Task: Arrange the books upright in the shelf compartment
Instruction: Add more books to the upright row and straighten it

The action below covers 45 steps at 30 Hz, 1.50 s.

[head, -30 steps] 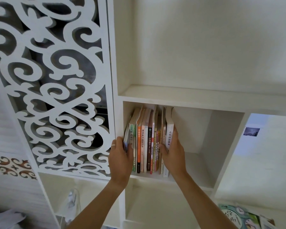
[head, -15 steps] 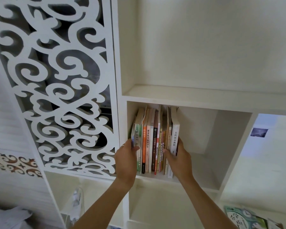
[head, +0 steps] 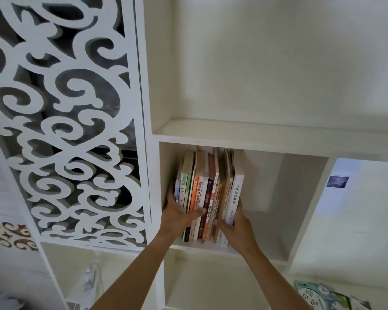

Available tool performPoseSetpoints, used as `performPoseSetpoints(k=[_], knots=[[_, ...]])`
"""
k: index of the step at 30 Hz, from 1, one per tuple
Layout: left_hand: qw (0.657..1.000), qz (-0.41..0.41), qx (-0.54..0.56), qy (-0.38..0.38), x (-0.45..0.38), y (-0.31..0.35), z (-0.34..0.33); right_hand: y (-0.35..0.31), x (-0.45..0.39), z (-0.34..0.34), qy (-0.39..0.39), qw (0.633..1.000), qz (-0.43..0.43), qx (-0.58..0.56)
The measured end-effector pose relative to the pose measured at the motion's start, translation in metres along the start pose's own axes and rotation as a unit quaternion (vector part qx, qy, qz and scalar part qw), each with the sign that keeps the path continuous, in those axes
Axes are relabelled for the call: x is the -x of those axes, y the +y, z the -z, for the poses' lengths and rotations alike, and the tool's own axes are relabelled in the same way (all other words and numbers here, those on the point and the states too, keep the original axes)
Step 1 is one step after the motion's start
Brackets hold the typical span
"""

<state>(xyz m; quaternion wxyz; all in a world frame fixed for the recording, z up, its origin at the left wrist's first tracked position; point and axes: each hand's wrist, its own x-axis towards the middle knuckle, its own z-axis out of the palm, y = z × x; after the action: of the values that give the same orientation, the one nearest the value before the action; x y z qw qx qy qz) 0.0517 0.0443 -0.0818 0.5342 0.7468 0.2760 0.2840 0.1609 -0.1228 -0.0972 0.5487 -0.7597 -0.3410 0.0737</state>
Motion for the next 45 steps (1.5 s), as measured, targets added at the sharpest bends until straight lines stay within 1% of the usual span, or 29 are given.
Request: performPoseSetpoints(k=[2, 6, 10, 13, 16, 20, 26, 28, 31, 34, 38, 41, 45], knots=[[1.000, 0.006, -0.002, 0.015, -0.002, 0.001, -0.005, -0.001, 0.001, 0.000, 0.011, 1.000, 0.003, -0.004], [1.000, 0.002, -0.017, 0.018, -0.002, -0.001, -0.011, 0.001, 0.002, 0.006, 0.038, 0.999, 0.009, 0.000], [0.999, -0.026, 0.023, -0.020, 0.005, 0.003, -0.026, 0.008, 0.005, 0.024, 0.061, 0.998, 0.007, 0.013], [0.997, -0.060, 0.028, -0.029, 0.012, 0.010, -0.047, 0.011, 0.012, 0.045, 0.080, 0.997, -0.006, 0.014], [0.996, -0.074, 0.026, -0.042, 0.017, 0.021, -0.072, 0.018, 0.018, 0.066, 0.112, 0.993, -0.021, 0.027], [0.993, -0.086, 0.037, -0.070, 0.021, 0.032, -0.098, 0.030, 0.024, 0.086, 0.145, 0.989, -0.013, 0.018], [0.991, -0.094, 0.060, -0.072, 0.021, 0.029, -0.110, 0.039, 0.030, 0.092, 0.150, 0.988, -0.008, 0.031], [0.991, -0.094, 0.074, -0.065, 0.023, 0.028, -0.112, 0.036, 0.032, 0.091, 0.167, 0.985, 0.004, 0.049], [0.989, -0.122, 0.071, -0.040, 0.031, 0.026, -0.117, 0.028, 0.034, 0.090, 0.174, 0.983, 0.012, 0.062], [0.987, -0.138, 0.079, 0.003, 0.032, 0.024, -0.125, 0.024, 0.031, 0.089, 0.164, 0.984, 0.032, 0.066], [0.989, -0.123, 0.053, 0.070, 0.028, 0.025, -0.129, 0.027, 0.020, 0.090, 0.124, 0.983, 0.030, 0.134], [0.989, -0.124, 0.039, 0.075, 0.026, 0.023, -0.127, 0.030, 0.018, 0.087, 0.117, 0.983, 0.026, 0.142], [0.988, -0.133, 0.046, 0.064, 0.019, 0.019, -0.122, 0.030, 0.024, 0.077, 0.160, 0.981, 0.018, 0.113]])
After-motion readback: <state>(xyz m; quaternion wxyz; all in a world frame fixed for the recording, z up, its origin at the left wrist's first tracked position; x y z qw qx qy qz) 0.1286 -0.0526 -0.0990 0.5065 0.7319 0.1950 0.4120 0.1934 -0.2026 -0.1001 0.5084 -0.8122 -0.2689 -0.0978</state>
